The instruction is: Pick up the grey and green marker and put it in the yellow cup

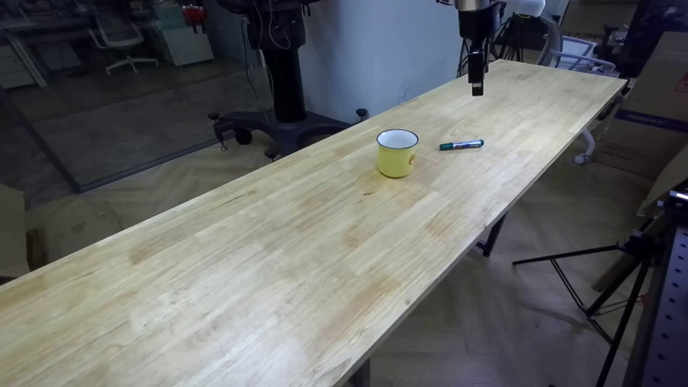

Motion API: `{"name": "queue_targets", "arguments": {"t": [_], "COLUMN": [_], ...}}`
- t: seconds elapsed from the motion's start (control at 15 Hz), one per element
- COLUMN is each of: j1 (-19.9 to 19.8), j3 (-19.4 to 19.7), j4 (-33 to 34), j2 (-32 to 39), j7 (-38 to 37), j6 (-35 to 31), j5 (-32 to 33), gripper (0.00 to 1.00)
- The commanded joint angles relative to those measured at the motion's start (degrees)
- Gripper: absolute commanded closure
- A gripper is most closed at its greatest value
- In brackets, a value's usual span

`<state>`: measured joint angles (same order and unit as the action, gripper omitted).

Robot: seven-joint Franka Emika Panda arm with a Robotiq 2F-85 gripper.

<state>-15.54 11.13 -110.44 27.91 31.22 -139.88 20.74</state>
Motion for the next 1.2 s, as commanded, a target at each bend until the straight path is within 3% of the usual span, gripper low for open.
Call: {"name": "queue_targets", "arguments": {"t": [0.0, 0.13, 0.2, 0.53, 0.87, 1.13], "j1": [-2.42, -5.34, -2.81, -4.98, -10.05, -16.64], "j3": [0.01, -2.11, -0.27, -1.43, -5.99, -12.89], "j4": [-3.01, -4.35, -3.2, -4.63, -6.29, -5.49], "j2": [0.66, 1.63, 1.37, 2.28, 4.65, 7.96], "j7": [7.42, 12.01, 8.49, 11.75, 17.58, 24.46], "j6": [-8.69, -12.36, -9.45, -13.89, -24.34, -27.54], "j5": [5.45, 1.86, 2.78, 1.84, -4.21, -10.37], "gripper": [0.0, 0.0, 0.0, 0.0, 0.0, 0.0]}}
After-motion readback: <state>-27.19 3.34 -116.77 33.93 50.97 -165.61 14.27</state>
